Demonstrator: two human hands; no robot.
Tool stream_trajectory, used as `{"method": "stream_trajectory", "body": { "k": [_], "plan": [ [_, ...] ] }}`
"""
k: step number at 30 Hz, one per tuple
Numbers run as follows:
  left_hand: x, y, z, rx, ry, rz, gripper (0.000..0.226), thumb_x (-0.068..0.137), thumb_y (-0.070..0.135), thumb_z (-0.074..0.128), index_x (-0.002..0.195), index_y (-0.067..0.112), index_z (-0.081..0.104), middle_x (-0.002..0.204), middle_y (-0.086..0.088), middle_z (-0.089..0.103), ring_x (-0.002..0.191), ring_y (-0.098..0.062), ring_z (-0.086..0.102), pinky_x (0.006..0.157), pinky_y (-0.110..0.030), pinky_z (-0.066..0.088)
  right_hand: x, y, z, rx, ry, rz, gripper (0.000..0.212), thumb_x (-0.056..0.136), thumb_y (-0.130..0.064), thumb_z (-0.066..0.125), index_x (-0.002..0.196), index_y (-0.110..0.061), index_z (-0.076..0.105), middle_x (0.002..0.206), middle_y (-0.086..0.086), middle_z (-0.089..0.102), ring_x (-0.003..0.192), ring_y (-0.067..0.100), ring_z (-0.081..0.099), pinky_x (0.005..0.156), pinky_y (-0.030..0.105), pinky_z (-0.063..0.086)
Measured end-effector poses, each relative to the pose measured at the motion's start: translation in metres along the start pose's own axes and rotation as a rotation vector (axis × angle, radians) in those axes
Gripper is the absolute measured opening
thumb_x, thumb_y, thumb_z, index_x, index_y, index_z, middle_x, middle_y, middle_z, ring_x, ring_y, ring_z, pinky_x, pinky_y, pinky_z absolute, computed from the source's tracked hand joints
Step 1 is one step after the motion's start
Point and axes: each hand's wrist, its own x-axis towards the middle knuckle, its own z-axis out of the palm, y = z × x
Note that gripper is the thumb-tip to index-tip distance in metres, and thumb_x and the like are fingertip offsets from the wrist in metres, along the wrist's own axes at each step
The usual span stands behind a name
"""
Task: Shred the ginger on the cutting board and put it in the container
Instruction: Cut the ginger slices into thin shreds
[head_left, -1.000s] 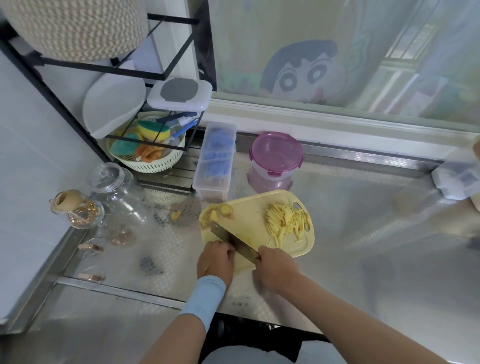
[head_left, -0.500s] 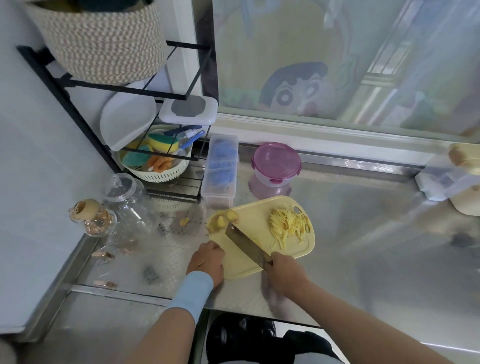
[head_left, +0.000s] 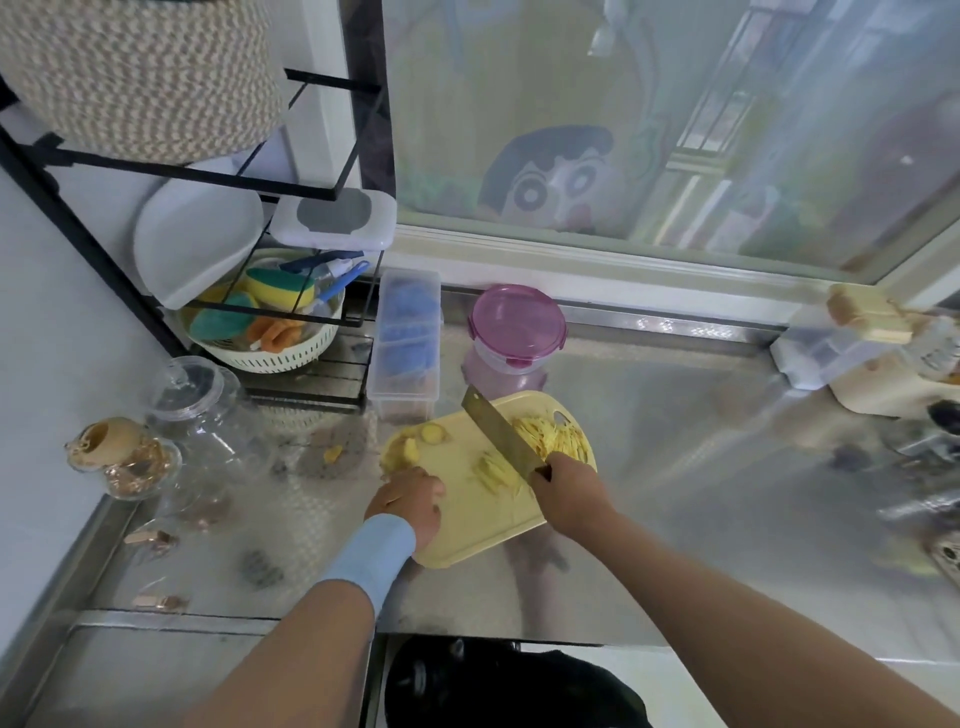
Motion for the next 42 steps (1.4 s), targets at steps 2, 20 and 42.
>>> {"method": "stream_trajectory", "body": {
  "k": [2,20,42],
  "plan": [
    [0.016,0.018,-0.003,-0.112,-0.058,-0.017,0.041,0.096,0.030,0.048,0.138,0.031,0.047,0.143,0.004,0.042,0.127,-0.020,0.045,0.103,-0.034,0.040,0.007,0.000,-0.012,0.037,0.034,0.008,0.025,0.100,-0.036,0.043,0.084,-0.017,0.048,0.075,-0.005,0.052,0.073,0.021,0.052,0.062,0.031,0.039],
    [0.027,0.064,-0.038,-0.775,0.364,-0.124,0.015,0.093,0.031,0.055,0.080,0.029,0.062,0.081,0.006,0.062,0.077,-0.012,0.057,0.064,-0.024,0.040,0.040,0.028,-0.034,-0.107,0.105,-0.237,0.024,0.095,-0.043,0.058,0.112,-0.027,0.060,0.102,-0.005,0.070,0.095,0.023,0.066,0.067,0.028,0.039],
    [0.063,0.126,-0.016,-0.255,0.072,0.182,0.031,0.075,0.054,0.071,0.098,0.037,0.060,0.102,0.014,0.055,0.096,-0.012,0.055,0.090,-0.031,0.046,-0.003,0.086,-0.049,-0.315,0.135,-0.522,0.011,0.093,-0.020,0.054,0.102,-0.017,0.059,0.092,0.005,0.068,0.084,0.032,0.061,0.062,0.037,0.037]
  ]
}}
